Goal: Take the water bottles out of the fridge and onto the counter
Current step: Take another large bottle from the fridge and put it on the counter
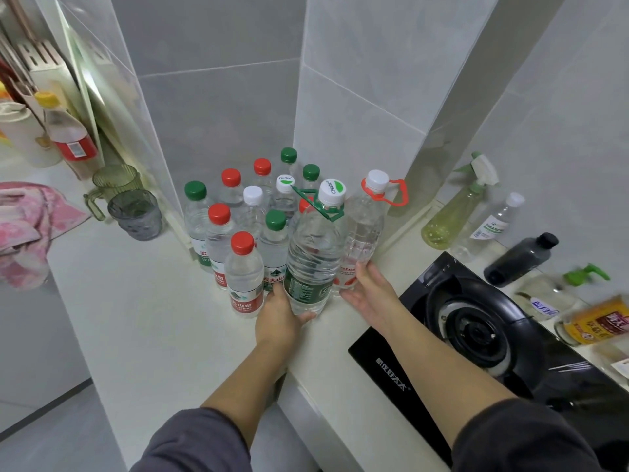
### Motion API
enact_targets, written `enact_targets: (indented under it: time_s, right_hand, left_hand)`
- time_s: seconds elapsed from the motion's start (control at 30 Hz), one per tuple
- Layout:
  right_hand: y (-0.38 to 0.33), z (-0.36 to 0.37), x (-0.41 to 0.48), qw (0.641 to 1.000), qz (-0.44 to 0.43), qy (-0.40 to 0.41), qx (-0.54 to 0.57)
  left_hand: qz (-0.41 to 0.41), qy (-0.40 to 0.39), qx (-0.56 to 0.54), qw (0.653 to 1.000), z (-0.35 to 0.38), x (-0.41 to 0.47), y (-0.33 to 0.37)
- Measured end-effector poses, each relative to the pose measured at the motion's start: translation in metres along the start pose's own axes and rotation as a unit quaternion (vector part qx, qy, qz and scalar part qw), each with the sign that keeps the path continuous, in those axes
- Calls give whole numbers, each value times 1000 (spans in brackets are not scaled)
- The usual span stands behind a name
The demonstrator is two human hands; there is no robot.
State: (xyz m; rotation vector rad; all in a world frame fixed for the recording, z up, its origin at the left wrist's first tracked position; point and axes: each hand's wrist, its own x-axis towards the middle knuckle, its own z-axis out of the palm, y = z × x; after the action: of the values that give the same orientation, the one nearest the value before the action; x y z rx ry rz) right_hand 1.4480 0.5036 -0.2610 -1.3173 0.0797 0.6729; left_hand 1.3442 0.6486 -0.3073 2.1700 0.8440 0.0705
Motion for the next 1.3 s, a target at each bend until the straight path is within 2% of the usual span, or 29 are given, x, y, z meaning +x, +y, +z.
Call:
enact_targets:
  time_s: [0.2,0.27,0.33,0.43,0.6,0.7,0.87,1.0,1.3]
  right_hand:
    - [-8,-5,-21,994,44,0,-97]
    - [-8,-6,-33,988,32,-1,-149]
    - [-7,-7,-47,972,-15,-15,-234]
    - [5,-20,-68,918,-92,-48,-382]
    - [18,-32,-120,773,-138,-96,-612]
    - [23,-34,-152,712,-185,-121,-666]
    - [37,-27,-198,604,-288,-159,-726]
    - [53,-3,-229,550,-346,-213,-729]
    - [105,70,-302,490,-421,-350,-678]
  left_hand:
    - [-1,-24,22,999,-8,-9,1]
    - [-1,-28,40,999,-14,-18,-1]
    - [8,-19,69,997,-23,-35,-5]
    - [29,6,117,993,-36,-71,-15]
    - [58,95,239,965,-53,-149,-26]
    - [50,134,267,953,-59,-199,-29]
    - [-13,182,281,942,-69,-285,-34]
    - [-57,233,280,930,-79,-348,-41]
    - [-187,296,232,908,-100,-473,-85]
